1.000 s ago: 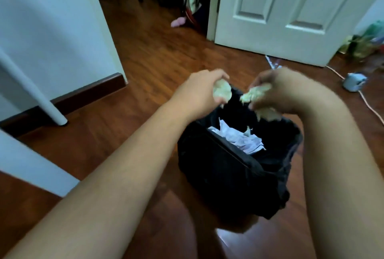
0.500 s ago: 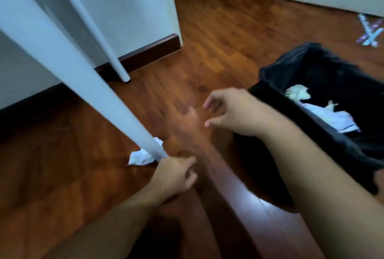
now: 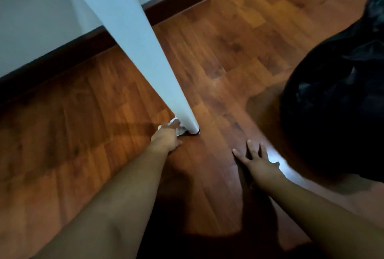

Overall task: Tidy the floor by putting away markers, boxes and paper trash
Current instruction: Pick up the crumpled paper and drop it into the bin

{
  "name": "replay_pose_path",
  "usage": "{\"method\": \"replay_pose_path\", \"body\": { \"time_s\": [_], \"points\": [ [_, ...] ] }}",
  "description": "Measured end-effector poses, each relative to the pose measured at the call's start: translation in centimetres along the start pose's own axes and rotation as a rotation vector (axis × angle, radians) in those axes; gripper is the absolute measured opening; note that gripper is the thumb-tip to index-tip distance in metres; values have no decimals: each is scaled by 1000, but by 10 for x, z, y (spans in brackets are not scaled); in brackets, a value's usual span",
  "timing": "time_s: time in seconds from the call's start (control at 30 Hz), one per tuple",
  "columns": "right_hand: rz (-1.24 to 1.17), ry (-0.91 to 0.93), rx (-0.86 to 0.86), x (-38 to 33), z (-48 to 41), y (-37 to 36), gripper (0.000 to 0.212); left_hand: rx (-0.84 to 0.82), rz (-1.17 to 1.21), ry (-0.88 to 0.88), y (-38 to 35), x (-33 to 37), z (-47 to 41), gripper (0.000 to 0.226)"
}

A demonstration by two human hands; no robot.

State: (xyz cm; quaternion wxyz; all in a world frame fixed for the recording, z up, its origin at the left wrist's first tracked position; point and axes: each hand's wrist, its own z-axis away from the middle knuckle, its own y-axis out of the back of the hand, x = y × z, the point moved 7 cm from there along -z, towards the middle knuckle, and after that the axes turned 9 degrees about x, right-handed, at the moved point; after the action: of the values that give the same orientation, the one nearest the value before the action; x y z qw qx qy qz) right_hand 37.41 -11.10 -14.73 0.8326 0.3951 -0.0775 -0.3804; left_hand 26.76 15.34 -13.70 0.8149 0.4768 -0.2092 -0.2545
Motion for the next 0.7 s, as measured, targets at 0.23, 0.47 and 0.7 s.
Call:
{"method": "replay_pose_path", "body": {
  "time_s": [0.23,0.47,0.7],
  "points": [
    [22,7,-46,1,4,3,111,-318,-117,9,-32,19,53,36],
    [-82,94,190,-16,52,137,31,-308,232,-221,20,137,90,24],
    [92,9,959,29,186,314,15,250,836,-236,163,235,79,11]
  ]
}}
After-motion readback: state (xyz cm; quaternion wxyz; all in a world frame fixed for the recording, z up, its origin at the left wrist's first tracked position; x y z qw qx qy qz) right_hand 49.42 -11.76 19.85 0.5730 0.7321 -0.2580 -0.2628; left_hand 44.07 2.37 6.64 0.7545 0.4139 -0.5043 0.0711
